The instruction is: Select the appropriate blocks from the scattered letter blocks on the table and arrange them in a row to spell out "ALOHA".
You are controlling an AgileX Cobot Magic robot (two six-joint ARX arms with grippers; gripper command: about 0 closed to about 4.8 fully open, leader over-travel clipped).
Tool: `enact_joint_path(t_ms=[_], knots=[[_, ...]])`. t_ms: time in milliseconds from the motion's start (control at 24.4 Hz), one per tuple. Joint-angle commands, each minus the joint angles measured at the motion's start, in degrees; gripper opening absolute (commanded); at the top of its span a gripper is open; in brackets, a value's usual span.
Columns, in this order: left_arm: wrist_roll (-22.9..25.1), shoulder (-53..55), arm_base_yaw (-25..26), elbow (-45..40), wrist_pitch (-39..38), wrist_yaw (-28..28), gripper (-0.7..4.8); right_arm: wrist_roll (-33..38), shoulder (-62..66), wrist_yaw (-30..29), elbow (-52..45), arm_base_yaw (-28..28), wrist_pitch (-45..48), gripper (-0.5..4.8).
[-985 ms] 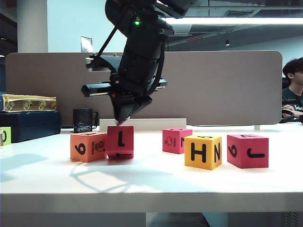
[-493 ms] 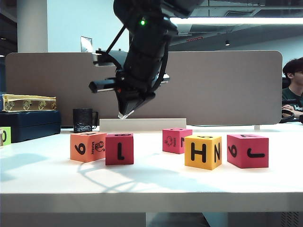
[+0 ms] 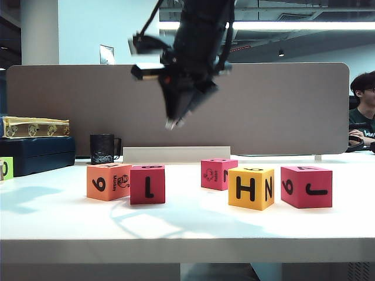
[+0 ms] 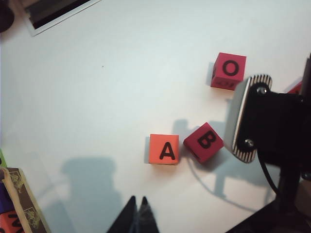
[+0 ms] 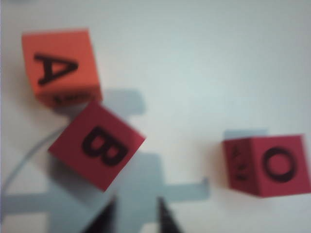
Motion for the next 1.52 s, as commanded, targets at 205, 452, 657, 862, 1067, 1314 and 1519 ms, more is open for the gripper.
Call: enact_joint_path(t_ms=[205,452,657,862,1067,1314,1519], knots=[[-0.3,0.0,-0.2,-0.1,0.7,0.1,-0.06,8.5,3.4,-8.3,0.1,0.2,-1.9,2.88],[-0.7,0.0,-0.2,-0.1,0.2,0.1,-0.06,14.9,7.7,-11.6,0.1,0.2,0.8,4.56],[-1.4,0.0,-0.2,-0.1,0.0,0.7,-0.06,16.3,9.2,-11.6,0.1,0.2,2.6,4.64],[-1.4,0.0,-0.2,-0.1,-0.1,1.8,-0.06,19.0,10.6,-11.5,0.0,0.4,6.8,4.63],[-1.4,0.0,-0.2,-0.1,-0.5,1.8,-0.06,19.8,10.6,-10.9,0.0,0.6,8.9,4.03],[-1.3,-0.1,-0.2,-0.1,-1.6,1.8,-0.06,19.8,10.6,-10.5,0.0,0.6,9.5,2.46],[-1.0,-0.1,-0.2,-0.1,-1.8,1.8,-0.06,19.8,10.6,-8.0,0.0,0.6,7.6,2.47]])
